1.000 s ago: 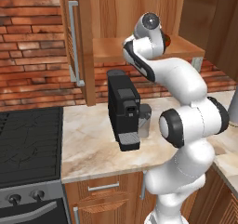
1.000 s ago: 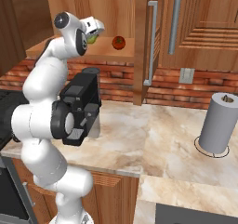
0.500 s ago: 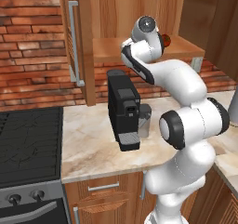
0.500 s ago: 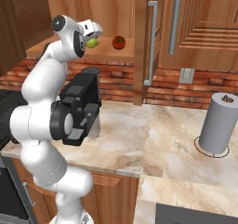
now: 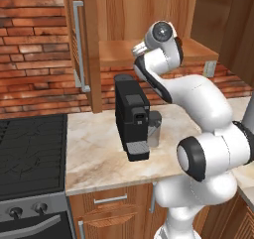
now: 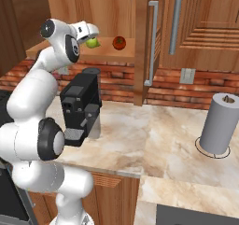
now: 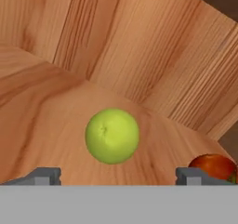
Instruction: Pick the pear, tomato from the counter and place them in the cabinet. Then close the cabinet.
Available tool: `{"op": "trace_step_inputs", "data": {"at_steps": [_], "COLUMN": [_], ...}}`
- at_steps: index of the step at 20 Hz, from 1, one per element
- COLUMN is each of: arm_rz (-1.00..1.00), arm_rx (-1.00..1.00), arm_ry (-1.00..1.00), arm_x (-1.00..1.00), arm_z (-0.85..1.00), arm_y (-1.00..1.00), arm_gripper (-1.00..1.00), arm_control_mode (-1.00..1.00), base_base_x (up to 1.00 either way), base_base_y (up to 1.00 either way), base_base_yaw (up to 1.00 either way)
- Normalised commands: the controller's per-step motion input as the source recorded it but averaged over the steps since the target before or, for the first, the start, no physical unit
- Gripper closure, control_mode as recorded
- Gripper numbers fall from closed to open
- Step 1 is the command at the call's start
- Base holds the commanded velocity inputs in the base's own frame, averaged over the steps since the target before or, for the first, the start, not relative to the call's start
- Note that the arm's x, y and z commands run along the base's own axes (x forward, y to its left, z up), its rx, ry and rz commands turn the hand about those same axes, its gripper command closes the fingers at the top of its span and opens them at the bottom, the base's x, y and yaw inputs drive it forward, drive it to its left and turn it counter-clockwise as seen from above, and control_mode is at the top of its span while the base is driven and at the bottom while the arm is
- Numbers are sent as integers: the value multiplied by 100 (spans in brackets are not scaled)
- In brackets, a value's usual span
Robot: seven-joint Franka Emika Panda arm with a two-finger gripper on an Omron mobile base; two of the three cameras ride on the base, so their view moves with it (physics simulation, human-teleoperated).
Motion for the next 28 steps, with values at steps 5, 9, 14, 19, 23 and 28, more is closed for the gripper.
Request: {"op": "trace_step_inputs", "data": {"at_steps": [5, 9, 14, 19, 23, 28], "arm_rz": [-8, -8, -12, -22, -28, -21], "arm_rx": [17, 13, 10, 9, 16, 23], "arm_ry": [12, 11, 3, 0, 0, -1], "arm_x": [-100, -100, -100, -100, -100, -100], "arm_z": [39, 28, 7, 0, 0, 0], "arm_y": [-12, -10, -13, -34, -50, -51], "arm_gripper": [-100, -100, -100, -100, -100, -100], "arm_control_mode": [-100, -100, -100, -100, -100, -100], "base_base_x": [0, 0, 0, 0, 0, 0], "base_base_y": [0, 0, 0, 0, 0, 0], "base_base_yaw": [0, 0, 0, 0, 0, 0]}}
